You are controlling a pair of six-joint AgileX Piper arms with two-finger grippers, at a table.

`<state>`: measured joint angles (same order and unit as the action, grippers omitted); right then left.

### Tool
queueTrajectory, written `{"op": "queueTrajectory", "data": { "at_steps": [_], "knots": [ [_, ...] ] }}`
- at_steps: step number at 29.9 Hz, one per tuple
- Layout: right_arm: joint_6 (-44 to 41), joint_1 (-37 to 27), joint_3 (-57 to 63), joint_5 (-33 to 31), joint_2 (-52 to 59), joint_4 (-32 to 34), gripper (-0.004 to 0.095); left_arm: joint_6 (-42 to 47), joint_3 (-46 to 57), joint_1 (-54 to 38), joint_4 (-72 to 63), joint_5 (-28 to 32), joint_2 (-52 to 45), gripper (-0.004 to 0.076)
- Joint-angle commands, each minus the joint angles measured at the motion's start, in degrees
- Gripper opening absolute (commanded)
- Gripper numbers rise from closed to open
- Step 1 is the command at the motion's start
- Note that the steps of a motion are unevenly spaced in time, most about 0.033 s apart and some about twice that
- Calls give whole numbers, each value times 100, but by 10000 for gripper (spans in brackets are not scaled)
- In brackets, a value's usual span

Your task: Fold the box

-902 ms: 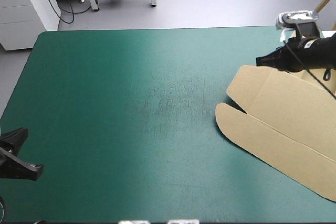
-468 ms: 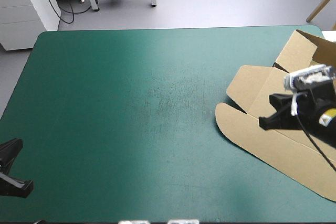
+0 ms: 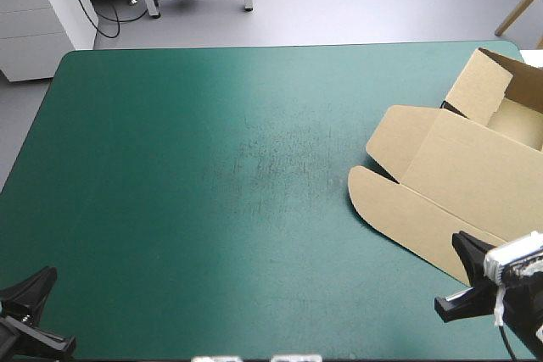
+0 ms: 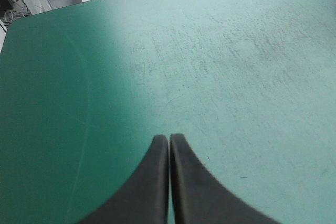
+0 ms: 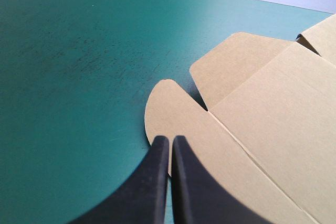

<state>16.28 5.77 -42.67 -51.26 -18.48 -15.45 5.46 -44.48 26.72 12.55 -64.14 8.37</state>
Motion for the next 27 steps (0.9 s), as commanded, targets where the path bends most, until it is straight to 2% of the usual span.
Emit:
{"op": "queueTrajectory", "data": {
  "at_steps": [1,5,12,23,27],
  "knots": [
    [60,6,281,620,449,64,0,59,454,5,-21,733,-306,-10],
    [-69,6,688,729,1097,332,0,59,955,5,-21,911,-686,-10],
    [-813,6,1017,752,1942,1001,0,59,1439,5,62,859,-1015,-10],
    [-885,6,1118,929,2035,1031,-19,59,1577,5,142,907,-1015,-10],
    [-885,6,1118,929,2035,1031,-19,59,1577,5,142,1307,-1015,-10]
  ]
}}
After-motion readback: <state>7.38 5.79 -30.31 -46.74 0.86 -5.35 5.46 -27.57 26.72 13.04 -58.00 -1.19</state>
